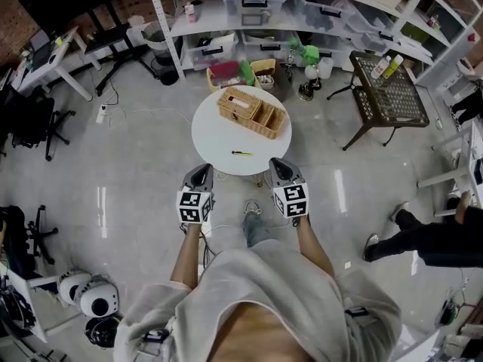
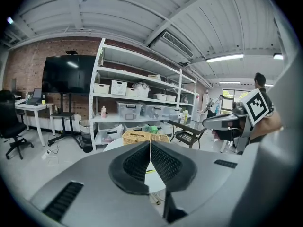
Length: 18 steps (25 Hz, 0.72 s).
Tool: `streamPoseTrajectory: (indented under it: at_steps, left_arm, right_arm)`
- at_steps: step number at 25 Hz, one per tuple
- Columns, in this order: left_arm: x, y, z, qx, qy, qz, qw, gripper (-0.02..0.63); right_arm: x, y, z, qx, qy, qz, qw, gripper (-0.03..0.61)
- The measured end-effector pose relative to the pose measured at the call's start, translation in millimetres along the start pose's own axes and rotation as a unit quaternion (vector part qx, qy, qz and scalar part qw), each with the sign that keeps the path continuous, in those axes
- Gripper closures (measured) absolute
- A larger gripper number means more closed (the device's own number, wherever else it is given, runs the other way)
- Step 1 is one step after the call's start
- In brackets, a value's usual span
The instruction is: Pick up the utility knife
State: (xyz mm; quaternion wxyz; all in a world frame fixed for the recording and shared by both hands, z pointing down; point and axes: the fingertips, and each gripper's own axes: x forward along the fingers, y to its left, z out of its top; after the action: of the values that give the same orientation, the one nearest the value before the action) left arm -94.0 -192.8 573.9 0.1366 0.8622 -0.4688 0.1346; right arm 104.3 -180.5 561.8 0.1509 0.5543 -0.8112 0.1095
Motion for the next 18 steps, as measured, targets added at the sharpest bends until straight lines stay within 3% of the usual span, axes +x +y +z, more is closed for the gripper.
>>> streamPoseTrajectory:
  at_steps: [10, 18]
  left_arm:
    - [83.3, 33.2, 39.4, -0.013, 0.003, 0.033, 0.9994, 0.591]
    - [121.5, 52.1, 45.9, -0.024, 0.014, 0.051, 0.9983, 0.591]
  right_arm:
    - [88.5, -53.1, 38.8, -0.010, 0.001, 0.038, 0.999, 0.546]
    - [139.1, -72.1, 49.6, -0.011, 0.009, 0.066, 0.998, 0.546]
